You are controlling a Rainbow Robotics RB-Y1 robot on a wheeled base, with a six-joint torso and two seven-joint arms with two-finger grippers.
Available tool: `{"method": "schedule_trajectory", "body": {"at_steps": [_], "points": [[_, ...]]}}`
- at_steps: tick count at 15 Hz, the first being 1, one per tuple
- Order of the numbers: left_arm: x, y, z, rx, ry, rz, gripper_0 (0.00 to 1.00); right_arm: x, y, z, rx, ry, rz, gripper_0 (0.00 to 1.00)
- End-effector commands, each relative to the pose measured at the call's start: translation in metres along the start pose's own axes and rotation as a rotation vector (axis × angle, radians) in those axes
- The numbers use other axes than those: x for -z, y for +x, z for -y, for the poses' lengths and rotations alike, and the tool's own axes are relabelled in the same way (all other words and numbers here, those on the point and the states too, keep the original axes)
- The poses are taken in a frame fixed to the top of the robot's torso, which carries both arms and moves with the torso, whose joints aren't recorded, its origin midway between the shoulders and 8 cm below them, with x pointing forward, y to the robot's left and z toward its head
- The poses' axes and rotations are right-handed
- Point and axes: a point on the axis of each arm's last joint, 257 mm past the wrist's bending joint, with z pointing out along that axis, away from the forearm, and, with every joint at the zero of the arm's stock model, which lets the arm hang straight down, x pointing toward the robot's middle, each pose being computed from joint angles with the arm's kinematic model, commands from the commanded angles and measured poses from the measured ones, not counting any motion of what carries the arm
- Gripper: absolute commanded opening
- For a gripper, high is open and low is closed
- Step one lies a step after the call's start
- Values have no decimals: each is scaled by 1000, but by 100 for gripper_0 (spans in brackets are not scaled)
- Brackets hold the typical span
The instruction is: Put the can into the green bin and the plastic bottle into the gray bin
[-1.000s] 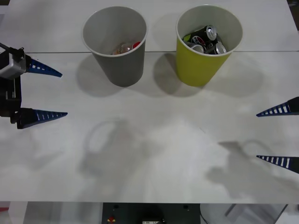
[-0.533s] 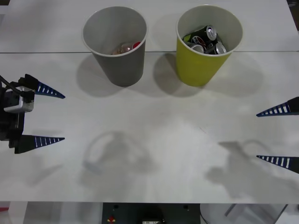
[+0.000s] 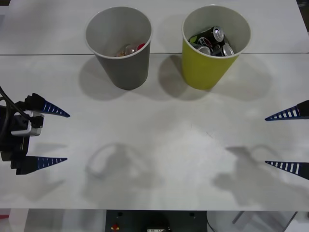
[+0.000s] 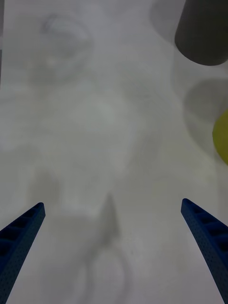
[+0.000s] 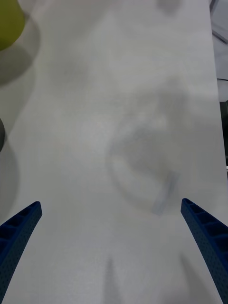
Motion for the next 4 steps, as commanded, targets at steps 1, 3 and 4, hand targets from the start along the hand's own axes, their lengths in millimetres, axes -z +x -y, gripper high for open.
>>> {"method": "schedule_trajectory", "body": {"at_steps": [1, 3, 4], "points": [[-1, 1, 1, -2, 0, -1, 100, 0, 0, 0, 0, 0, 0, 100], [-1, 2, 1, -8, 0, -5, 100, 0, 0, 0, 0, 0, 0, 100], [-1, 2, 1, -8, 0, -5, 100, 0, 0, 0, 0, 0, 0, 100]]}}
